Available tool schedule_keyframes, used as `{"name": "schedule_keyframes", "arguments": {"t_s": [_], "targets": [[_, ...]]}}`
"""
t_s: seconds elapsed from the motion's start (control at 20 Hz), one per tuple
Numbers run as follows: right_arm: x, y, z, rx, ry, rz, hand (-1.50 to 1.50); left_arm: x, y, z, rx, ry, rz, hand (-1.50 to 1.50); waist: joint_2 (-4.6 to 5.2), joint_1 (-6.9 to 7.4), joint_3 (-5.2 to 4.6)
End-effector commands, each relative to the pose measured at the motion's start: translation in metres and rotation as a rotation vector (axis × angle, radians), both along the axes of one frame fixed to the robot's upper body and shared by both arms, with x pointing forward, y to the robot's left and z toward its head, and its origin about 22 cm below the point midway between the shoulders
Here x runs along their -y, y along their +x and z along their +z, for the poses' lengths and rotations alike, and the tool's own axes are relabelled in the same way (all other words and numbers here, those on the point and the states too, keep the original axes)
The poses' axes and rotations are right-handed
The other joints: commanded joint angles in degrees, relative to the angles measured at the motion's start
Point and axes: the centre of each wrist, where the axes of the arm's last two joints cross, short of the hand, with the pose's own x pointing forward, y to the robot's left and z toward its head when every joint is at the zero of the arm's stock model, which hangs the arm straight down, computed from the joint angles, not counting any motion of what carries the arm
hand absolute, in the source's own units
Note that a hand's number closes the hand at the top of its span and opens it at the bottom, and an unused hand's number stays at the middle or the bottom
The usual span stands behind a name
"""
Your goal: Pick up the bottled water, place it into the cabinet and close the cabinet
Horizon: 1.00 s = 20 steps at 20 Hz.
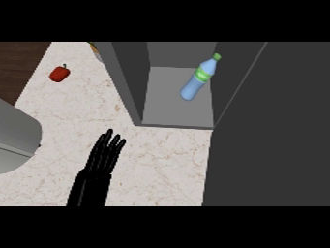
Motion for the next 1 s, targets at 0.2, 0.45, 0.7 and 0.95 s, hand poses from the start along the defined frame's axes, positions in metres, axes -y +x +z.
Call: {"name": "schedule_keyframes", "arguments": {"t_s": [0.2, 0.45, 0.7, 0.95], "targets": [[-0.013, 0.012, 0.051, 0.200, -0.199, 0.191, 1.50, -0.068, -0.049, 0.001, 0.033, 0.035, 0.033, -1.50, 0.01, 0.73, -0.26], [-0.025, 0.015, 0.050, 0.165, -0.159, 0.199, 1.50, -0.108, -0.069, 0.015, 0.058, 0.048, 0.005, -1.50, 0.54, 1.42, -0.26], [-0.038, 0.020, 0.045, 0.078, -0.127, 0.224, 1.50, -0.139, -0.080, 0.027, 0.070, 0.038, -0.008, -1.50, 1.35, 2.89, -0.24], [-0.043, 0.038, 0.041, 0.166, -0.209, 0.342, 1.50, -0.145, -0.079, 0.029, 0.087, 0.032, -0.035, -1.50, 1.75, 4.61, -0.35]]}}
